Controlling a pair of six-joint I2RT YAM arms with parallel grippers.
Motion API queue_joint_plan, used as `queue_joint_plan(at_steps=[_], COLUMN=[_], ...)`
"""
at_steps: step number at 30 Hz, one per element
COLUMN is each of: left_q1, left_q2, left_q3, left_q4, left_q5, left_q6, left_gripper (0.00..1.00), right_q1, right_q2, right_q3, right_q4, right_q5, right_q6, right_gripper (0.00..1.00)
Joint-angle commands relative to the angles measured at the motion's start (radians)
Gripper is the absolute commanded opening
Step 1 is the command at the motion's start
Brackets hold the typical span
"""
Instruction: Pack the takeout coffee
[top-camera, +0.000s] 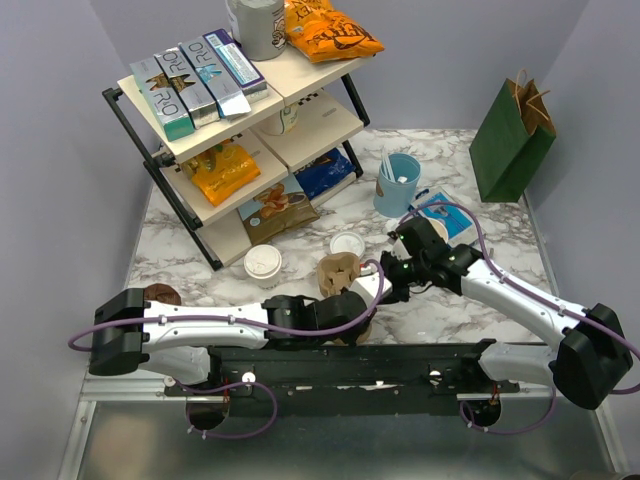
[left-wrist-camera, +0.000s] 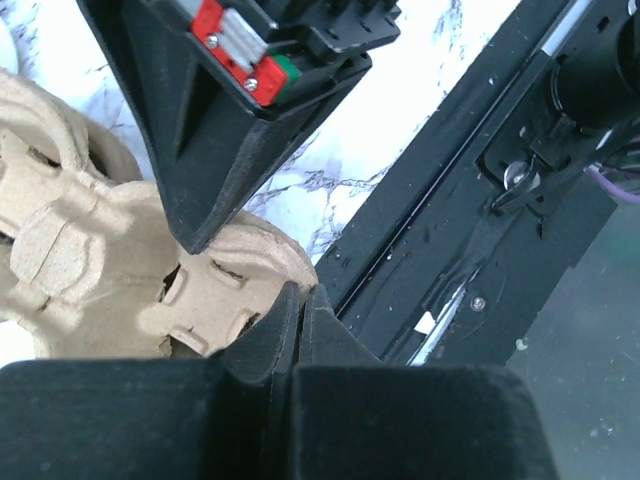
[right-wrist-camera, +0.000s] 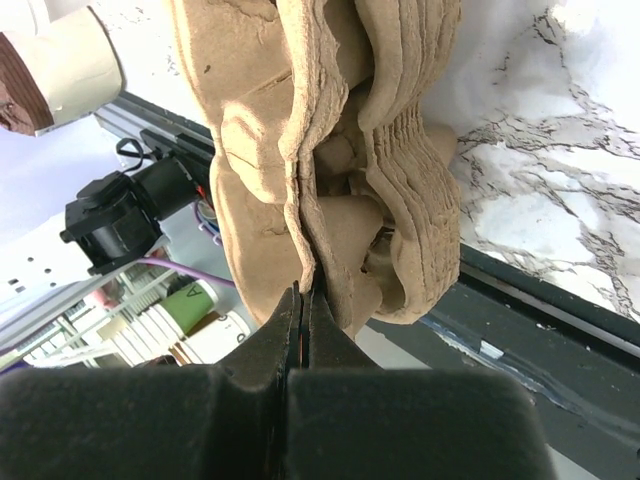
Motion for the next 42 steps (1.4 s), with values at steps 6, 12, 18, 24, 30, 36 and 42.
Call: queue_joint_plan(at_steps=[6, 12, 18, 24, 30, 36, 42], left_q1=[0.021, 0.097, 0.156, 0.188, 0.219, 0.222, 0.226], left_q2=[0.001, -0.016, -0.056, -0.086, -0.133, -0.169, -0.208], left_q3=[0.011, -0.035, -0.072, -0.075, -0.108, -0.127, -0.159], left_q4=[-0.064, -0.017, 0.043, 0.046, 0.076, 0.076, 0.089], left_q5=[-0.049, 0.081, 0.189, 0.219, 0.243, 0.229, 0.229], left_q6=[-0.144, -0.193, -0.233, -0.253, -0.274, -0.288, -0.296], left_gripper=[0.00, 0.00, 0.00, 0.00, 0.00, 0.00, 0.00], right_q1=[-0.002, -0.001, -0.001, 0.004, 0.088, 0.163, 0.163], right_q2=[-0.038, -0.107, -0.201, -0.297, -0.325, -0.236, -0.268], right_q3=[0.038, 0.089, 0.068, 0.008, -0.081, -0.067, -0.098], right_q4=[-0.024, -0.078, -0.055, 0.023, 0.138, 0.069, 0.075], right_q5=[0.026, 0.141, 0.182, 0.149, 0.153, 0.306, 0.354], right_q6=[-0.075, -0.164, -0.243, -0.313, -0.229, -0.102, -0.009], right_gripper=[0.25, 0.41, 0.43, 0.38, 0.36, 0.35, 0.28])
